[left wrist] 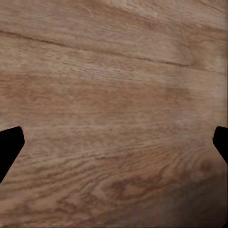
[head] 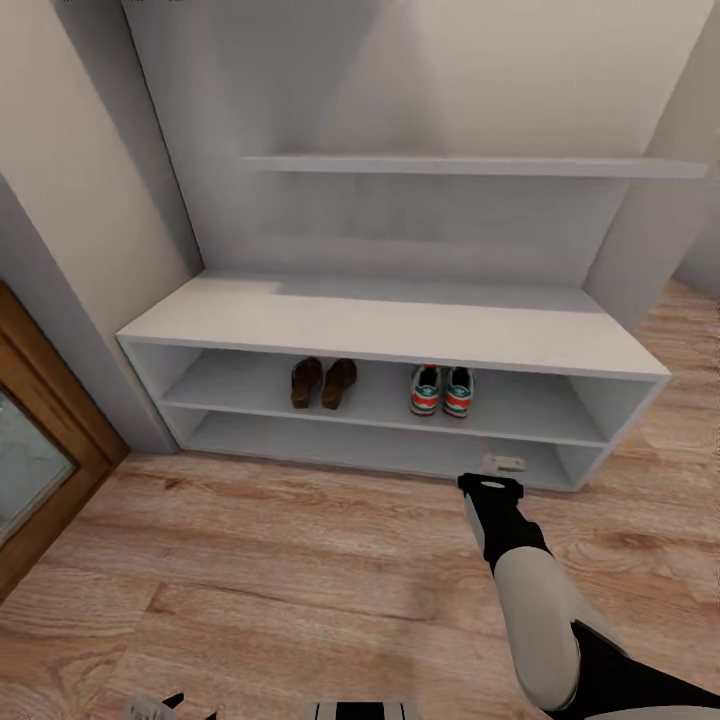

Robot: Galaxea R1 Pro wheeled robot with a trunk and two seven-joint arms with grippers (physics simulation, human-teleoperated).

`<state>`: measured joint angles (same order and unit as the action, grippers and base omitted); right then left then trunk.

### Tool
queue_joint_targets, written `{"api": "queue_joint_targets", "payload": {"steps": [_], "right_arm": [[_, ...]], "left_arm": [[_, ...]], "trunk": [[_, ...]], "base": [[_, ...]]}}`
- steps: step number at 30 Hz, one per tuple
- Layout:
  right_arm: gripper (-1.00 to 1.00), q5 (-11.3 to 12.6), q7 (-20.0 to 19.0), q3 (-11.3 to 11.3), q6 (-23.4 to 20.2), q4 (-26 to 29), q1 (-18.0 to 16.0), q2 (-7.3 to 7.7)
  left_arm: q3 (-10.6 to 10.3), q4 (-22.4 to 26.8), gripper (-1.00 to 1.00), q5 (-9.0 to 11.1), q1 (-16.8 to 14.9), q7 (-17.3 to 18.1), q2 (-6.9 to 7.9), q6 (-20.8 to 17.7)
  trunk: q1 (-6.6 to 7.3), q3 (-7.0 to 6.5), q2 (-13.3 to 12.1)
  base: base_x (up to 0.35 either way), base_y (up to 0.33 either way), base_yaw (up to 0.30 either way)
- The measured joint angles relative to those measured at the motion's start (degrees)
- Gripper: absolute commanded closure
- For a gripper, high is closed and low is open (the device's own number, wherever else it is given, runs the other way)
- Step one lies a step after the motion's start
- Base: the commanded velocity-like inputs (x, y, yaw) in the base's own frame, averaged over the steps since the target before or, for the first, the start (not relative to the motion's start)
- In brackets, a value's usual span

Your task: Pick up the two gym shoes and the two sandals from the corridor floor and place them onto the hallstand (shoe rack) in the corridor, making sure they are on the rack and not on the floor. Arrange them so the two gym shoes are next to each other and the two sandals are next to each other.

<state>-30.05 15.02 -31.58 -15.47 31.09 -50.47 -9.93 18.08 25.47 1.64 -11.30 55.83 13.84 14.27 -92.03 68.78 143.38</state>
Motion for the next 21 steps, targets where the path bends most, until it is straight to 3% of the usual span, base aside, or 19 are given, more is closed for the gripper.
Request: {"api": "queue_joint_targets", "payload": {"steps": [6,7,10,13,14,19,20,21], "right_arm": [[-1.00,-0.1,-0.1,0.0,0.2,-1.9,0.2,0.00],[-1.00,-0.1,-0.1,-0.1,1.0,-6.6,0.3,-0.01],[-1.00,-0.3,-0.2,-0.1,2.5,-9.6,0.3,-0.02],[-1.00,-0.3,-0.3,-0.1,7.0,-13.7,0.7,-0.02],[-1.00,-0.2,-0.3,-0.2,11.1,-17.1,1.2,0.41],[-1.00,-0.4,-0.4,0.0,15.3,-21.1,2.0,2.16],[-1.00,-0.4,-0.4,0.0,18.8,-23.9,2.7,3.81],[-1.00,-0.4,-0.5,0.1,19.5,-24.3,3.0,4.19]], "left_arm": [[0.3,0.0,-1.00,0.0,0.1,0.0,0.10,0.1],[0.4,0.0,-1.00,0.0,0.1,0.0,0.14,0.2],[0.5,0.0,-1.00,0.0,0.1,0.0,0.18,0.2],[0.5,0.0,-1.00,0.1,0.1,0.0,0.23,0.3],[0.6,0.0,-1.00,0.2,0.2,-0.1,0.28,0.2],[0.6,0.0,-1.00,0.3,0.2,-0.2,0.30,0.3],[0.7,0.0,-1.00,0.3,0.2,-0.3,0.36,0.3],[0.7,0.0,-1.00,0.3,0.2,-0.4,0.37,0.3]], "trunk": [[0.02,0.00,0.0],[0.02,0.01,0.0],[0.03,0.00,0.0],[0.03,0.00,0.0],[0.03,0.01,0.0],[0.03,0.00,0.0],[0.03,0.01,0.0],[0.03,0.00,0.0]], "base": [[-0.134,0.000,0.000],[-0.016,0.000,0.000],[-0.010,0.000,0.000],[-0.003,0.000,0.000],[-0.001,0.000,0.000],[0.000,0.000,0.000],[0.000,0.000,0.000],[0.000,0.000,0.000]]}}
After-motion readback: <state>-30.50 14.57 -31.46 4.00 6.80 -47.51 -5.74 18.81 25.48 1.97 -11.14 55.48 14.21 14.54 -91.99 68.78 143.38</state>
